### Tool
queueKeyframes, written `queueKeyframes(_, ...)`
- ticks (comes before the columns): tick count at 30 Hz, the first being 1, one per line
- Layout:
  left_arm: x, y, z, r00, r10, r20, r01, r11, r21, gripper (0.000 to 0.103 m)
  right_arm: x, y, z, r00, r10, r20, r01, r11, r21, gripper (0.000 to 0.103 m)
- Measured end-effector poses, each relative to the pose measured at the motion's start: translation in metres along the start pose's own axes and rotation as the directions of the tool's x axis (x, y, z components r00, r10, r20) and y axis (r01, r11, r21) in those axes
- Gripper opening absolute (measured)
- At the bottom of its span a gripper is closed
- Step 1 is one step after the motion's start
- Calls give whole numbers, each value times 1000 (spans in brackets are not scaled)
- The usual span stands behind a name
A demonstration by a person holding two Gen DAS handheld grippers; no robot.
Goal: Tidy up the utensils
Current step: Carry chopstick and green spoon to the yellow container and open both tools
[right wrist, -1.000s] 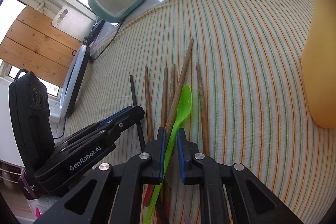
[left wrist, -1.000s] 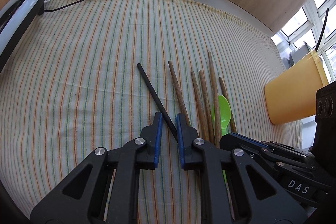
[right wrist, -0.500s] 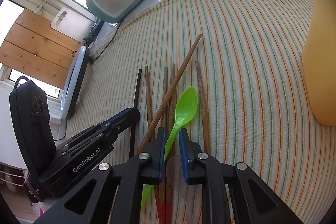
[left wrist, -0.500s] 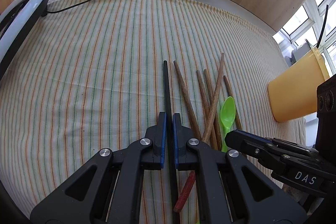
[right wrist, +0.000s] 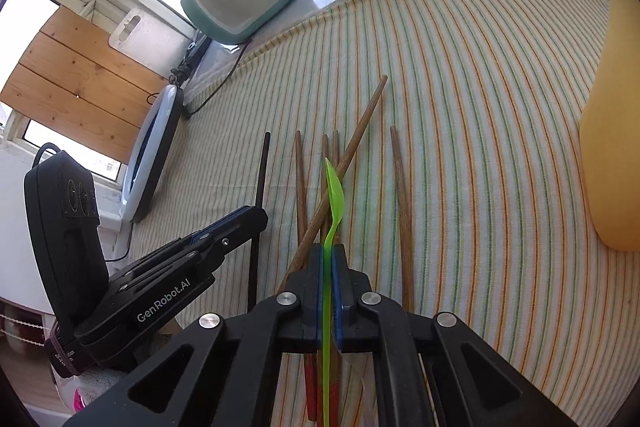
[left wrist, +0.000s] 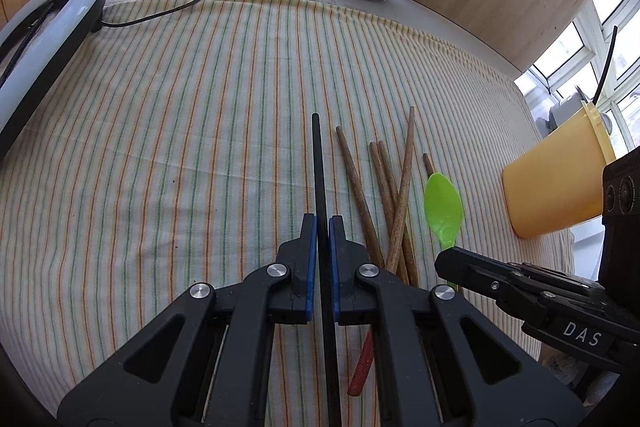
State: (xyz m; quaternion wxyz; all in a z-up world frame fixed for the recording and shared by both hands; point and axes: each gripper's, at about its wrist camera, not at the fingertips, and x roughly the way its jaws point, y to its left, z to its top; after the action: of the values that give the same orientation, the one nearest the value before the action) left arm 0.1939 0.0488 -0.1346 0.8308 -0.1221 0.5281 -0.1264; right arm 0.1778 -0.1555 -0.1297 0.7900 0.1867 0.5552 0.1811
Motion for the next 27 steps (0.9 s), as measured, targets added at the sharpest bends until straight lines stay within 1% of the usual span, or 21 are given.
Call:
queueKeyframes(3,-13,0,1,1000,-13,24,13,1000,-4,3,-10,5,-1,1000,4,19,-4,1000,-28,1)
queueKeyframes(8,-43,-6,4,996,-23,85,21,1000,23,3,-31,10,-5,998,5,69,0,997,-79,1)
queueKeyframes(13,-74,-13,6,988,-48,150,43,999,33,3,-53,14,-8,992,1,127,14,992,-122,1)
queueKeyframes(16,-93,-18,8,980,-67,185,58,997,52,3,-68,16,-10,987,12,162,13,988,-151,1)
queueKeyframes(23,-130,-43,11,959,-114,259,91,991,101,3,-110,22,-14,960,14,281,50,974,-220,1)
queueKeyframes(27,-144,-60,15,948,-141,286,106,985,135,3,-138,21,-15,936,16,353,72,969,-235,1)
